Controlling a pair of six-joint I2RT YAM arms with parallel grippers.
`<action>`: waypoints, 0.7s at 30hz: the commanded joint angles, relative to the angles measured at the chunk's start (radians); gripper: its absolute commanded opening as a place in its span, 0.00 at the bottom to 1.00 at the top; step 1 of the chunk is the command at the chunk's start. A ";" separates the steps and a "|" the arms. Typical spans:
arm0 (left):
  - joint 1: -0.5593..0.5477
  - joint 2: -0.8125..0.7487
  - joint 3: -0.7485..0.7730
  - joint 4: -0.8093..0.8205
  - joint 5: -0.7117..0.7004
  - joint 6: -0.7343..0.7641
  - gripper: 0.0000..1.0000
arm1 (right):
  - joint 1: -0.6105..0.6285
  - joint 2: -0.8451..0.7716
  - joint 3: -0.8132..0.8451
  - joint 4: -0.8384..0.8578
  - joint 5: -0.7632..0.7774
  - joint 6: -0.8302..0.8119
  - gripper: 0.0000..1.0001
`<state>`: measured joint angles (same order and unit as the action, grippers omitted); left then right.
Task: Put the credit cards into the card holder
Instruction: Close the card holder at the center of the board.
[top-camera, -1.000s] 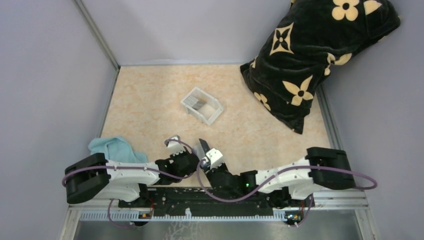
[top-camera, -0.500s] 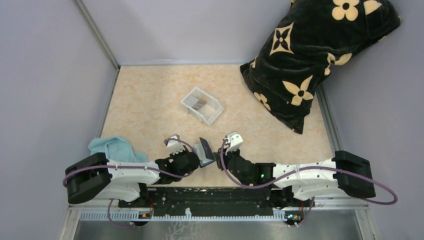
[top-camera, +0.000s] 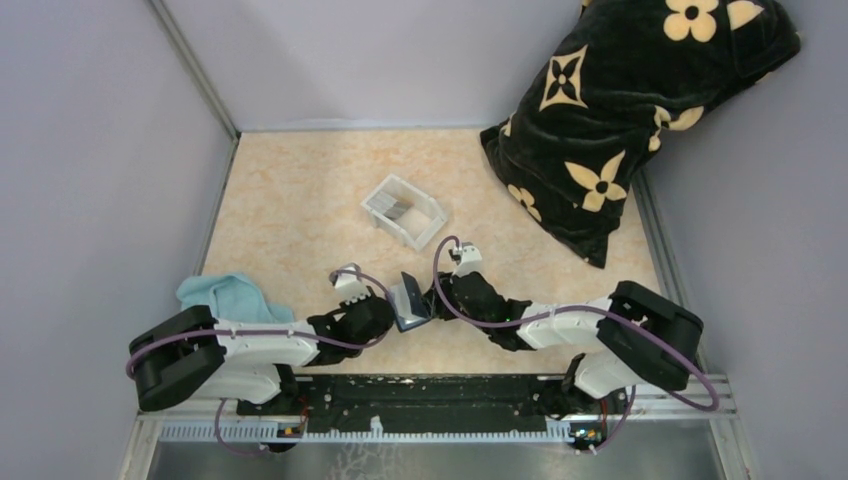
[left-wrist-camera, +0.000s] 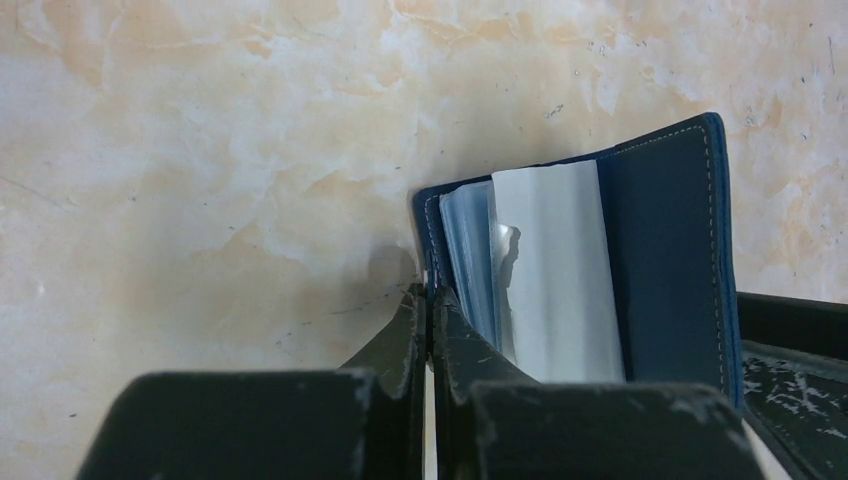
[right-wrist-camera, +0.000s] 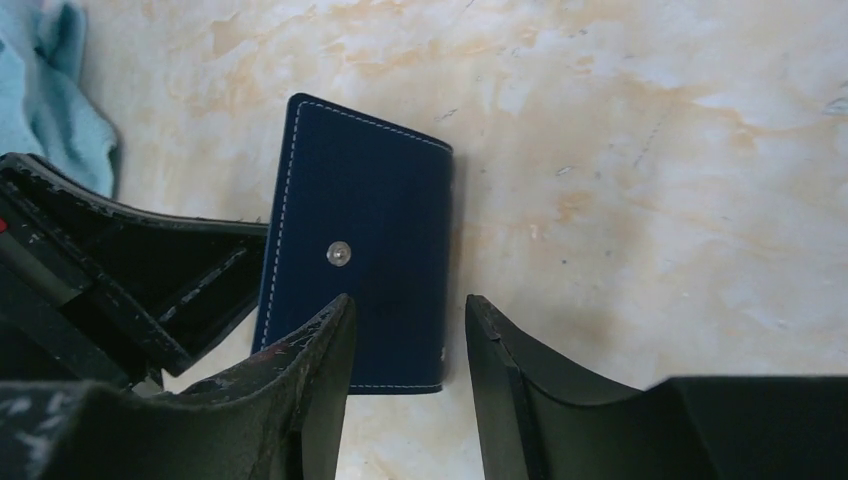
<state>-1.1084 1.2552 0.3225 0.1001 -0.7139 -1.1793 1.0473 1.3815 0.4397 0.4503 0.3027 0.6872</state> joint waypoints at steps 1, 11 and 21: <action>0.033 0.024 -0.042 0.002 0.068 0.069 0.00 | -0.035 0.052 0.010 0.168 -0.177 0.104 0.46; 0.082 0.038 -0.074 0.073 0.133 0.107 0.00 | -0.080 0.193 -0.017 0.268 -0.248 0.174 0.51; 0.113 0.076 -0.091 0.129 0.179 0.124 0.00 | -0.109 0.343 -0.030 0.346 -0.312 0.211 0.60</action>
<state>-1.0111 1.2858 0.2779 0.2913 -0.6079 -1.0908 0.9512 1.6470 0.4301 0.7757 0.0467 0.8722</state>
